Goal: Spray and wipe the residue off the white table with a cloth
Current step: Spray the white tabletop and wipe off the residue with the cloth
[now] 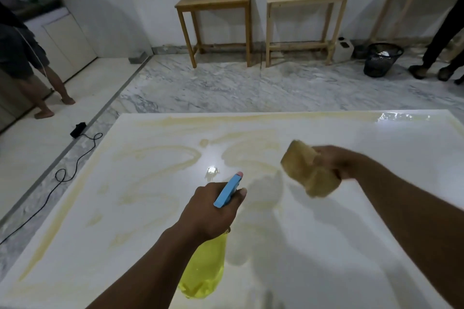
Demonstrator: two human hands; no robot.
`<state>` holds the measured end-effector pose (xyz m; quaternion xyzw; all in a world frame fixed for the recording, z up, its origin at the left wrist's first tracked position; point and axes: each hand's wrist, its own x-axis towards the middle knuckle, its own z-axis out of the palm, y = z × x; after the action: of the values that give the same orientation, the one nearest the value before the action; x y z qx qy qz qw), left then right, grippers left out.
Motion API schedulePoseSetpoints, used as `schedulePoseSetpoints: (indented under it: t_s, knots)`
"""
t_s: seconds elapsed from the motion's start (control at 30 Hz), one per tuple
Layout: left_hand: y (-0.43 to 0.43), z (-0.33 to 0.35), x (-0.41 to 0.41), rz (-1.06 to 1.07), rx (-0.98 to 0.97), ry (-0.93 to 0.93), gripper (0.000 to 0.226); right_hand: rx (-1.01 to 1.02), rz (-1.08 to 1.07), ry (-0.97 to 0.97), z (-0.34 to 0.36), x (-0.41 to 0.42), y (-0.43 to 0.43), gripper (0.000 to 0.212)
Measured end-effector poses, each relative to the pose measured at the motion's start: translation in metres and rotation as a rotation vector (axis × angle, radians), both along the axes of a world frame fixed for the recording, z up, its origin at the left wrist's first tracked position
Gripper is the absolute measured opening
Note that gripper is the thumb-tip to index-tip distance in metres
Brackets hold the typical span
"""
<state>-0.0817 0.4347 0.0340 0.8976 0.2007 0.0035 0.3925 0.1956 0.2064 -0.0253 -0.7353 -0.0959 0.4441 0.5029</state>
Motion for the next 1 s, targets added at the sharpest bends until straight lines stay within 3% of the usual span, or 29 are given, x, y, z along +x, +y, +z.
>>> schedulePoseSetpoints:
  t_s: [0.1, 0.17, 0.23, 0.4, 0.5, 0.6, 0.83, 1.0]
  knots:
    - [0.019, -0.004, 0.051, -0.006, 0.015, 0.001, 0.045, -0.234, -0.024, -0.484, 0.018, 0.079, 0.055, 0.009]
    - [0.030, -0.009, 0.078, 0.007, 0.005, -0.004, 0.046, -0.347, 0.039, -0.723, 0.016, 0.122, 0.094, 0.026]
    - [0.040, -0.015, 0.094, 0.022, -0.008, -0.005, 0.047, -0.410, 0.115, -0.895, -0.006, 0.153, 0.123, 0.021]
    - [0.062, -0.036, 0.103, 0.060, -0.034, 0.014, 0.045, -0.515, 0.240, -0.814, -0.117, 0.149, 0.162, 0.056]
    - [0.071, -0.050, 0.095, 0.070, -0.022, 0.052, 0.047, -0.521, 0.250, -0.955, -0.155, 0.124, 0.158, 0.059]
    - [0.074, -0.056, 0.079, 0.075, 0.013, 0.093, 0.046, -0.474, 0.296, -0.954, -0.158, 0.098, 0.137, 0.059]
    - [0.055, -0.035, 0.012, 0.043, 0.045, 0.108, 0.045, -0.371, 0.256, -0.957, -0.158, -0.073, 0.076, 0.062]
    - [0.030, -0.015, -0.078, -0.002, 0.047, 0.068, 0.042, -0.310, 0.150, -1.021, -0.160, -0.235, 0.027, 0.064]
